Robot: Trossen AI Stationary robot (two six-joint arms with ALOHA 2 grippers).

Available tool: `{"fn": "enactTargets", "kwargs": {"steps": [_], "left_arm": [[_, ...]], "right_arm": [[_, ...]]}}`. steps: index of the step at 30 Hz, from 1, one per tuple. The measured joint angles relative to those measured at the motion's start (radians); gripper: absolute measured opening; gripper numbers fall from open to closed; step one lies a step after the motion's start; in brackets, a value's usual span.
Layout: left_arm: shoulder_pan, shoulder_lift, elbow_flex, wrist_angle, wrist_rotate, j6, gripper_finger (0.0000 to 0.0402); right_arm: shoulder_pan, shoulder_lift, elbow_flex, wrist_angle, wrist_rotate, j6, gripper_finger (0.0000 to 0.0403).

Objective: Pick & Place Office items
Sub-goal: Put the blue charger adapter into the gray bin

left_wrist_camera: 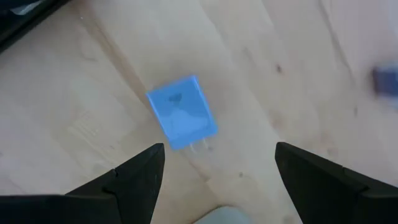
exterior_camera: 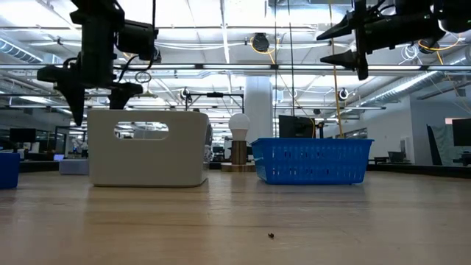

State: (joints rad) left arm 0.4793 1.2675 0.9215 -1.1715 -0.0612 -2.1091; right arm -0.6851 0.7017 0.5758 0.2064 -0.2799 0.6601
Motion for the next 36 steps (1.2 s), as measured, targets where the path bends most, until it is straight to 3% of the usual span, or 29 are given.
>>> {"fn": "enactTargets", "kwargs": {"steps": [10, 31, 36], "left_arm": [[0.092, 0.0, -0.045, 0.0, 0.064, -0.028, 0.031], [0.093, 0.01, -0.058, 0.003, 0.071, -0.174, 0.031], [0.089, 0.01, -0.124, 0.055, 0.156, -0.175, 0.031]], "right_arm": [[-0.12, 0.0, 0.0, 0.003, -0.092, 0.022, 0.0256], [-0.256, 0.0, 0.0, 0.006, -0.163, 0.035, 0.0256], [-0.277, 0.0, 0.0, 0.005, -0.181, 0.035, 0.0256]]}}
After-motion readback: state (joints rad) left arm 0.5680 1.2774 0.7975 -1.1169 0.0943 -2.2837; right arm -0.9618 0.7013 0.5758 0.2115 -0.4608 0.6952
